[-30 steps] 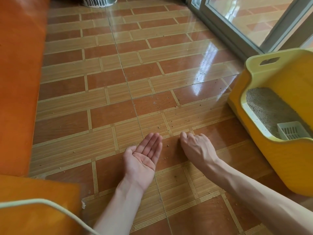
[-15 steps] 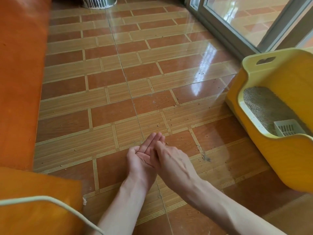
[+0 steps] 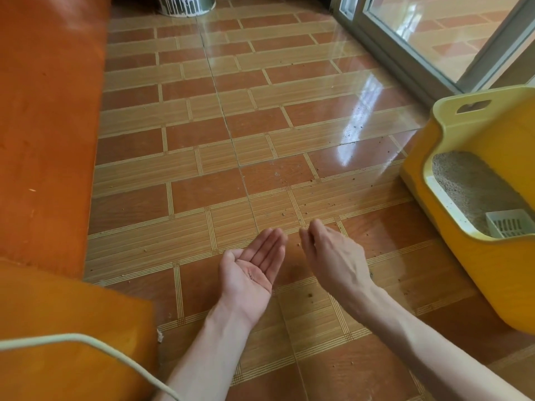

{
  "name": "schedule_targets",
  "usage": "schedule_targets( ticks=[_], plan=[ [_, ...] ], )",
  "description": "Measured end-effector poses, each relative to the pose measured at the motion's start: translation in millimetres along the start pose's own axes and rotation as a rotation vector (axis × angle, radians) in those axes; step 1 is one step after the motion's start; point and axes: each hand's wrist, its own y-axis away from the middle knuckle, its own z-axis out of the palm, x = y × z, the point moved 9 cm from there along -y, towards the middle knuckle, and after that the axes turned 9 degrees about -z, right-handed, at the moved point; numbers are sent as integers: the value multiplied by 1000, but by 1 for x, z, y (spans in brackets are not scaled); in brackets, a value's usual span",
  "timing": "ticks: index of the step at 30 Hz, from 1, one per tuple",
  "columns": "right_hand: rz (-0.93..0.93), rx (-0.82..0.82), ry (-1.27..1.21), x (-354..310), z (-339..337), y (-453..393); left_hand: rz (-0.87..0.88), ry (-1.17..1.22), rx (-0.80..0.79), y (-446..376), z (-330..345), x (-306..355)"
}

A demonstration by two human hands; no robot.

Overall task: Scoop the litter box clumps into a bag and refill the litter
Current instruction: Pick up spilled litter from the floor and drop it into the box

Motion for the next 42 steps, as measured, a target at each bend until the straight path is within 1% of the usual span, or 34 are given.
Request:
schedule_targets(
  ticks=[2,6,8,10,13,15,17,20,23,25,27,29,32,34,35,38,40,42],
  plan=[
    [-8,-124,97,6,22,-6,10,12,7,2,-3,5],
    [-156,-202,317,-3,46,-13,30,31,8,5,-5,10],
    [-212,-257,360,-7,51,-14,35,33,14,5,-7,11],
    [-227,-309,362,-9,52,-17,41,35,24,4,-9,11],
    [-162,-284,269,-7,45,-18,56,35,34,2,-12,11],
    [-137,-216,182,-15,33,-15,71,34,52,0,-14,10],
    [-141,-141,36,-32,16,-10,82,31,82,-3,-17,10],
    [-196,-97,-127,-68,-4,-3,42,-3,117,-10,-18,6],
    [-306,-60,-59,-90,-5,3,-21,57,69,-14,-10,-3],
    [-340,-79,7,-90,0,3,-44,61,58,-15,-4,-7],
    [-350,-90,9,-85,2,2,-48,63,59,-16,0,-7],
    [-332,-54,-24,-76,-8,-1,-69,69,43,-16,4,-9],
    [-234,44,-91,-51,-24,-13,-63,12,42,-18,4,-8],
    [-144,118,-78,-20,-29,-29,-49,-6,24,-20,4,-6],
    [-116,117,-50,-2,-26,-41,-46,-9,16,-20,4,-5],
    [-106,-4,93,49,-4,-85,-50,-18,4,-19,-1,-2],
    [-158,-62,161,74,13,-111,-50,-25,-3,-19,-3,1],
    [-222,-107,279,85,29,-129,-46,-30,-1,-18,-3,5]
  ],
)
